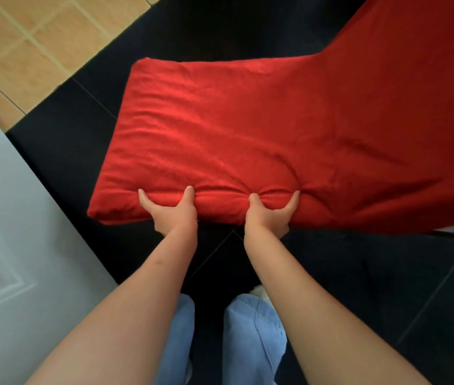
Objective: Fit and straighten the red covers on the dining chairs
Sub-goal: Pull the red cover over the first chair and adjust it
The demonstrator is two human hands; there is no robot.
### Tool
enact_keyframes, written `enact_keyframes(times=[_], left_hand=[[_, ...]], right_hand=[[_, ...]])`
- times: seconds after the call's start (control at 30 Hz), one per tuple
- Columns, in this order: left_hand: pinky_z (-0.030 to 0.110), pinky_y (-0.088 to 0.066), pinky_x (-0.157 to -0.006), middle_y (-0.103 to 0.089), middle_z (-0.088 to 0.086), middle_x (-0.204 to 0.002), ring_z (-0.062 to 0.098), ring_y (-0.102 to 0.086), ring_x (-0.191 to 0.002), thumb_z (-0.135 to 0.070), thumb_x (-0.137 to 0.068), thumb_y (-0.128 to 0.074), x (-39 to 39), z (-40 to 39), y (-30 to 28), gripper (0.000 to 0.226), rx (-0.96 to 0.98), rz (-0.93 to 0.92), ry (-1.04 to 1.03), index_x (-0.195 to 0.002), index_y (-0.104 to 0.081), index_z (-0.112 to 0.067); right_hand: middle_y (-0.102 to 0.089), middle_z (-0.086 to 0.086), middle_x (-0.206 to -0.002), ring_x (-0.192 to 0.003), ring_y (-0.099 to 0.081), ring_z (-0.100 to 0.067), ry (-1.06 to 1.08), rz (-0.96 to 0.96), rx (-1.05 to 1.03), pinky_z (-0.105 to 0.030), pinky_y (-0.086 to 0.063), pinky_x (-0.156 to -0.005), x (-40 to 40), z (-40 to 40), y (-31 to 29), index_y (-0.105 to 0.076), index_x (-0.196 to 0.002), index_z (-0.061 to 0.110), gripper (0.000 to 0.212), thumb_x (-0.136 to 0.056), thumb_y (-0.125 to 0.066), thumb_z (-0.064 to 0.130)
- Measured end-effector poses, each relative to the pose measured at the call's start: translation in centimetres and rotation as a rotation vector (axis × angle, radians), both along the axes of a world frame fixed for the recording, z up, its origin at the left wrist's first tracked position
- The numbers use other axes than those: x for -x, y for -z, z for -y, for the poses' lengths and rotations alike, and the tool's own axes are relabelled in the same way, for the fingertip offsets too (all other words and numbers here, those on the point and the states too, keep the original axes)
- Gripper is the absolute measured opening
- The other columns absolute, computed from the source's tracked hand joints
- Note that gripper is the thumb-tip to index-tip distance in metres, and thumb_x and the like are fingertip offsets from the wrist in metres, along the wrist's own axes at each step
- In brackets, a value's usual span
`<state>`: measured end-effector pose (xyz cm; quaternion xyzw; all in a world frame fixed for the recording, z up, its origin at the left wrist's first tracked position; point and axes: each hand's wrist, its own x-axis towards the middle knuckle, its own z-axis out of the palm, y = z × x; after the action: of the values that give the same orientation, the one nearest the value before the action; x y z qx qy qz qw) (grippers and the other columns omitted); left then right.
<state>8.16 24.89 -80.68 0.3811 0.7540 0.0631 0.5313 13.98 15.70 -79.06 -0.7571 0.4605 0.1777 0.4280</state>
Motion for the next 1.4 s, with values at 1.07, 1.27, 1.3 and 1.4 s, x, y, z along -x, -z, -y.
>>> enact_keyframes(times=[1.07,1.27,1.3,1.4], left_hand=[[0.035,-0.035,-0.099,-0.052,0.012,-0.137,0.032,-0.051,-0.123,-0.048,-0.08,-0.07,-10.7,-3.9,-13.8,0.089,-0.082,-0.168,0.039,-0.15,-0.015,-0.042],[0.042,-0.04,-0.106,-0.05,0.011,-0.139,0.029,-0.052,-0.123,-0.046,-0.076,-0.074,-11.5,-4.5,-14.7,0.099,-0.051,-0.094,0.14,-0.149,-0.006,-0.046],[0.042,-0.04,-0.106,-0.05,0.01,-0.139,0.028,-0.052,-0.122,-0.044,-0.076,-0.074,-11.9,-4.6,-15.0,0.099,-0.052,-0.092,0.136,-0.149,-0.007,-0.046],[0.037,-0.039,-0.105,-0.051,0.009,-0.137,0.028,-0.053,-0.121,-0.041,-0.075,-0.075,-13.1,-5.3,-15.6,0.098,-0.048,-0.091,0.108,-0.148,-0.01,-0.045]], right_hand=[[-0.05,-0.014,-0.133,-0.1,-0.054,-0.025,-0.203,-0.101,0.01,-0.028,-0.038,-0.085,-10.4,-4.6,-13.4,-0.006,-0.149,0.05,0.101,-0.075,-0.076,0.049],[-0.049,-0.019,-0.128,-0.074,-0.038,-0.014,-0.202,-0.085,0.028,-0.025,-0.034,-0.079,-11.6,-5.3,-14.3,-0.013,-0.149,0.049,0.095,-0.077,-0.076,0.045],[-0.048,-0.02,-0.128,-0.073,-0.038,-0.014,-0.191,-0.087,0.021,-0.025,-0.034,-0.079,-12.0,-5.5,-14.6,-0.015,-0.149,0.048,0.095,-0.077,-0.077,0.043],[-0.044,-0.021,-0.127,-0.066,-0.041,-0.01,-0.144,-0.087,0.026,-0.027,-0.038,-0.077,-13.3,-6.3,-15.2,-0.018,-0.148,0.048,0.095,-0.076,-0.079,0.04]])
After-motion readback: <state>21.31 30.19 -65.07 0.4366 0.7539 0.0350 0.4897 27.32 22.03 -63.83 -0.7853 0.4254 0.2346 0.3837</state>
